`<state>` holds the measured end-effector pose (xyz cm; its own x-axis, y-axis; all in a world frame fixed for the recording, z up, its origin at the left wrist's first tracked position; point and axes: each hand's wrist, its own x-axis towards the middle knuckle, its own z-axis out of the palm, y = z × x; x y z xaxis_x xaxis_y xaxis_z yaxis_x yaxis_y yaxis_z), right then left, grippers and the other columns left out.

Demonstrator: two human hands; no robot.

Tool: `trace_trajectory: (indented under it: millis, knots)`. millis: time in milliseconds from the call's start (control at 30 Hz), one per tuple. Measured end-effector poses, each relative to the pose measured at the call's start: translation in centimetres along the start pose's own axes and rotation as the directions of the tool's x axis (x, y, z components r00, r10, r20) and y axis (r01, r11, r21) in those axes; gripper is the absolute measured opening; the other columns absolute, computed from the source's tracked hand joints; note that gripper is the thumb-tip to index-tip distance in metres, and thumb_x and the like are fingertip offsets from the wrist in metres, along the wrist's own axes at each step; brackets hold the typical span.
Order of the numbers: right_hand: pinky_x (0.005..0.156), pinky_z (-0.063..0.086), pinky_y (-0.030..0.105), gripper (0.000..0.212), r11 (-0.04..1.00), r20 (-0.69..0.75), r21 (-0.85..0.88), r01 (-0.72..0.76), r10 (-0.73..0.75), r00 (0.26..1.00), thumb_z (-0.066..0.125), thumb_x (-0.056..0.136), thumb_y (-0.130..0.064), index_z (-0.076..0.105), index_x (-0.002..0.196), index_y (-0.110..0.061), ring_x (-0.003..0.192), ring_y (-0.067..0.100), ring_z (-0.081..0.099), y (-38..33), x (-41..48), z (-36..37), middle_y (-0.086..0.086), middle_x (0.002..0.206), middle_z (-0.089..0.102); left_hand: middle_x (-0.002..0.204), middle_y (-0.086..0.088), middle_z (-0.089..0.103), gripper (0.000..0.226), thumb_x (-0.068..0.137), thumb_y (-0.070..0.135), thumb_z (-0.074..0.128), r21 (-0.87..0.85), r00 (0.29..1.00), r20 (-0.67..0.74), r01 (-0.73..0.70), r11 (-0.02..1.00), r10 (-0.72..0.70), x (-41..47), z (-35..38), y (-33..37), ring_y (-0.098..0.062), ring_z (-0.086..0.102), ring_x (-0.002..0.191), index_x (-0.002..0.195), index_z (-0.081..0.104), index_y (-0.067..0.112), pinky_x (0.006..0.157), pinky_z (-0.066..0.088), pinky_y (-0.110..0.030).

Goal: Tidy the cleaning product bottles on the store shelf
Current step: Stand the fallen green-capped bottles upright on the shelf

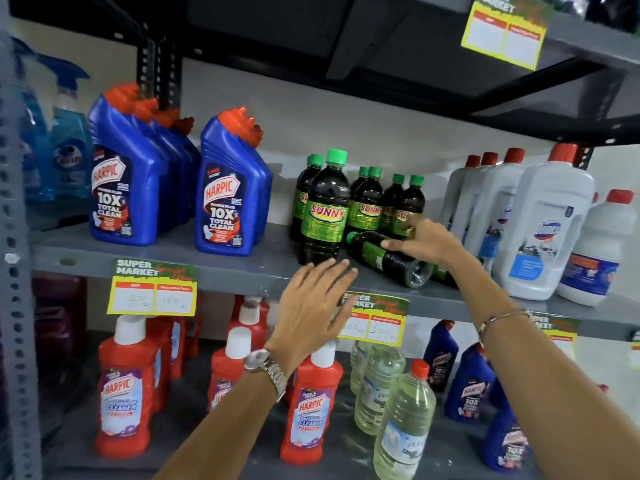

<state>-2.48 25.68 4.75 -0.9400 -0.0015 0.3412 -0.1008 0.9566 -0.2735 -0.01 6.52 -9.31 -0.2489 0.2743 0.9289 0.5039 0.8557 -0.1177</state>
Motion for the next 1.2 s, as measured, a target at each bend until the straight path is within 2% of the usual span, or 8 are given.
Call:
trace_trajectory:
  millis: [167, 367, 433, 533, 667, 833, 1000, 1200]
  knots:
    - [0.095, 0.044, 0.041, 0.079, 0.980, 0.057, -0.199, 0.010, 0.001, 0.998, 0.052, 0.071, -0.074, 0.053, 0.117, -0.011, 0.113, 0.031, 0.056, 0.1, 0.9, 1.0, 0.011, 0.123, 0.060, 0.105, 0.000, 0.069, 0.035, 0.092, 0.034, 0.044, 0.079, 1.000, 0.026, 0.003, 0.997, -0.005, 0.3, 1.1, 1.3, -0.018, 0.064, 0.093, 0.111, 0.066, 0.014, 0.084, 0.037, -0.030]
    - [0.071, 0.037, 0.031, 0.056, 0.967, -0.146, -0.250, 0.038, -0.077, 0.986, 0.056, 0.073, -0.067, 0.052, 0.086, -0.013, 0.092, 0.027, 0.061, 0.6, 1.0, 2.2, 0.007, 0.095, 0.064, 0.105, 0.001, 0.070, 0.033, 0.091, 0.033, 0.046, 0.119, 1.000, 0.020, -0.009, 0.993, 0.006, 0.3, 1.3, 1.3, -0.017, 0.064, 0.093, 0.108, 0.067, 0.015, 0.083, 0.038, -0.030]
    - [0.069, 0.036, 0.029, 0.056, 0.983, -0.203, -0.178, 0.041, -0.077, 0.976, 0.056, 0.072, -0.067, 0.059, 0.091, -0.014, 0.084, 0.025, 0.058, 1.2, 0.7, 2.5, 0.005, 0.091, 0.066, 0.105, 0.001, 0.070, 0.033, 0.092, 0.034, 0.045, 0.116, 1.000, 0.026, 0.009, 0.993, -0.012, 0.3, 1.3, 1.4, -0.016, 0.064, 0.095, 0.109, 0.068, 0.015, 0.085, 0.038, -0.029]
    - [0.069, 0.038, 0.028, 0.057, 0.993, -0.299, -0.092, 0.072, -0.097, 0.949, 0.056, 0.075, -0.064, 0.062, 0.111, -0.020, 0.093, 0.027, 0.063, 1.8, 0.2, 2.7, 0.006, 0.093, 0.069, 0.105, 0.002, 0.070, 0.033, 0.093, 0.034, 0.046, 0.102, 0.999, 0.021, 0.032, 0.994, -0.035, 0.4, 1.2, 1.6, -0.015, 0.064, 0.095, 0.108, 0.068, 0.016, 0.085, 0.039, -0.028]
    - [0.083, 0.043, 0.035, 0.065, 0.981, -0.447, 0.168, 0.099, -0.014, 0.894, 0.051, 0.082, -0.056, 0.043, 0.135, -0.019, 0.113, 0.032, 0.057, 2.2, -0.5, 3.6, 0.011, 0.121, 0.063, 0.105, 0.003, 0.071, 0.031, 0.092, 0.033, 0.047, 0.103, 0.998, 0.010, 0.055, 0.993, -0.056, 0.4, 1.3, 1.8, -0.014, 0.064, 0.096, 0.107, 0.069, 0.016, 0.086, 0.040, -0.028]
    - [0.100, 0.033, 0.047, 0.074, 0.864, -0.347, 0.491, 0.113, 0.075, 0.935, 0.044, 0.090, -0.051, 0.016, 0.147, -0.012, 0.130, 0.035, 0.036, 1.6, -1.2, 5.0, 0.016, 0.142, 0.033, 0.104, 0.004, 0.071, 0.033, 0.092, 0.034, 0.045, 0.099, 0.998, 0.014, 0.062, 0.993, -0.064, 0.4, 1.1, 2.1, -0.013, 0.065, 0.094, 0.106, 0.069, 0.017, 0.086, 0.042, -0.028]
    - [0.107, 0.027, 0.041, 0.081, 0.809, -0.321, 0.569, 0.151, 0.049, 0.946, 0.058, 0.087, -0.040, 0.013, 0.145, -0.004, 0.132, 0.035, 0.028, 1.2, -1.4, 5.1, 0.021, 0.143, 0.025, 0.104, 0.004, 0.071, 0.032, 0.092, 0.034, 0.046, 0.097, 0.997, 0.019, 0.067, 0.993, -0.069, 0.4, 1.2, 1.9, -0.013, 0.065, 0.095, 0.107, 0.069, 0.017, 0.087, 0.041, -0.028]
    - [0.093, 0.040, 0.043, 0.085, 0.878, -0.299, 0.469, 0.100, 0.052, 0.953, 0.063, 0.079, -0.050, 0.022, 0.137, -0.004, 0.124, 0.035, 0.043, 0.9, -1.5, 4.8, 0.018, 0.141, 0.033, 0.105, 0.003, 0.071, 0.033, 0.093, 0.035, 0.045, 0.091, 0.996, 0.045, 0.076, 0.993, -0.080, 0.3, 1.2, 1.9, -0.013, 0.064, 0.096, 0.108, 0.068, 0.016, 0.088, 0.040, -0.028]
